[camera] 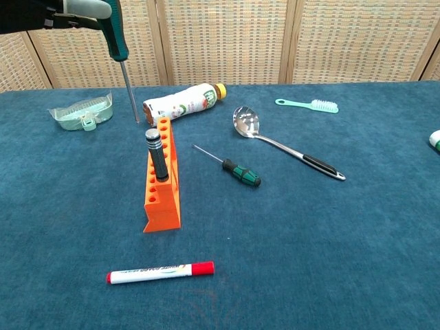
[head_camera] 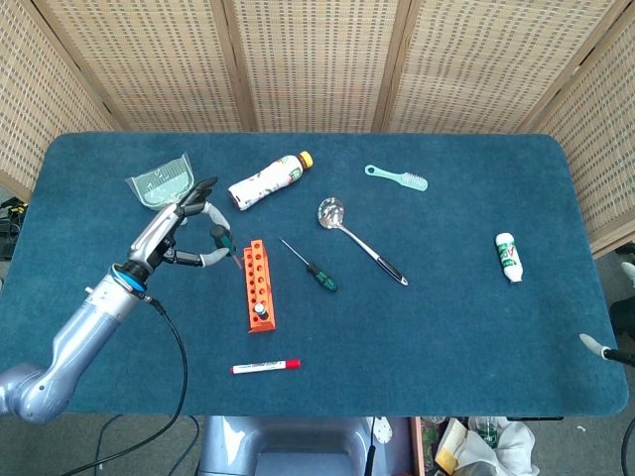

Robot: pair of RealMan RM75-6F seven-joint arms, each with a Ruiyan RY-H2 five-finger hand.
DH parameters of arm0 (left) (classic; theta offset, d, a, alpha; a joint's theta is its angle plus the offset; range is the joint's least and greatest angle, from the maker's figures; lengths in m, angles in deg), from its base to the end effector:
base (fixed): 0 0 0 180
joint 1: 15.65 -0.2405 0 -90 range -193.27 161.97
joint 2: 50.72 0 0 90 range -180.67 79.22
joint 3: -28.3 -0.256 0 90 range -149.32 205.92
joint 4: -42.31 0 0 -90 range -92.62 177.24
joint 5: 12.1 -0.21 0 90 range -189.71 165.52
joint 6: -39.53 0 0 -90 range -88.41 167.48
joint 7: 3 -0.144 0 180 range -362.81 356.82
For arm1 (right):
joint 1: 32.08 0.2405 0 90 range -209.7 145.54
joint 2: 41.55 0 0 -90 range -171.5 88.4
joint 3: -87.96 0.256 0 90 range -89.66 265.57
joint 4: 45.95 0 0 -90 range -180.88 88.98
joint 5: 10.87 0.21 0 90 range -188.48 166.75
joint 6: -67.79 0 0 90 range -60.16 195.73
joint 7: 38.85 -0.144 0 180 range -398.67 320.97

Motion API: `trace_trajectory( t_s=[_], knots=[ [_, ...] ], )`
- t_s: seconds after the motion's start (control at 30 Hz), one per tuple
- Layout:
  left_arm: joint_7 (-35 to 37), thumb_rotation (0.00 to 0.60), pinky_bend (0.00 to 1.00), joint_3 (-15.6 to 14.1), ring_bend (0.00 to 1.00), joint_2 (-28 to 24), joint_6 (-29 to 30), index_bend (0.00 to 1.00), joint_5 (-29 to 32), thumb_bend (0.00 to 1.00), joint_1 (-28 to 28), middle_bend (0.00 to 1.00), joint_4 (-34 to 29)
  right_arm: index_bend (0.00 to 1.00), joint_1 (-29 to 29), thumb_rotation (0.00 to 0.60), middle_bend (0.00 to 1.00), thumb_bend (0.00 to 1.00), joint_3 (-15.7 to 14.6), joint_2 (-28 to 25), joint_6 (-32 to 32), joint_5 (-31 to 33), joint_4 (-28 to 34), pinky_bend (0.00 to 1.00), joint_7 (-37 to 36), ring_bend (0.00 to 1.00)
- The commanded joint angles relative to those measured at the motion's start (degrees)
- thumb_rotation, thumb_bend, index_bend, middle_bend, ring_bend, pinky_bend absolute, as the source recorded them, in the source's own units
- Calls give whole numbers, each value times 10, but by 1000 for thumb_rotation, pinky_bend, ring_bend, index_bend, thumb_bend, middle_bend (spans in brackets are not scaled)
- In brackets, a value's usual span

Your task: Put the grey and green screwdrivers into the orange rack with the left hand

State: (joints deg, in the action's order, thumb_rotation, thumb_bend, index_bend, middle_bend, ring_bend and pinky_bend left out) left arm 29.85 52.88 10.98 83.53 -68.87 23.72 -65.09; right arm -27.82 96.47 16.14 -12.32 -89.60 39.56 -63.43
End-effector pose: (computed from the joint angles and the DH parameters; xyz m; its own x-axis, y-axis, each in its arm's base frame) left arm -0.1069 0.3560 0.1201 -0.4544 0.4444 0.7720 0.8497 -0.0439 0.5254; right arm -0.3530 -0.1987 0.2255 0.1804 0.0798 0.9804 -0.9778 0.1225 0.1699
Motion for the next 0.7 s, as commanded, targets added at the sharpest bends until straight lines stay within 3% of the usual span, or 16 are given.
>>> trace_trajectory(
  t_s=[0.03,0.7],
  knots=[
    [0,600,0,4,0,16,-11,625,27,486,16,0,14,18,0,600,0,0,1,-1,2,2,-2,0,-3,0],
    [-63,600,0,0,0,43,-6,625,97,489,59,0,26,18,2,600,0,0,4,-3,11,8,-10,0,-20,0]
  ],
)
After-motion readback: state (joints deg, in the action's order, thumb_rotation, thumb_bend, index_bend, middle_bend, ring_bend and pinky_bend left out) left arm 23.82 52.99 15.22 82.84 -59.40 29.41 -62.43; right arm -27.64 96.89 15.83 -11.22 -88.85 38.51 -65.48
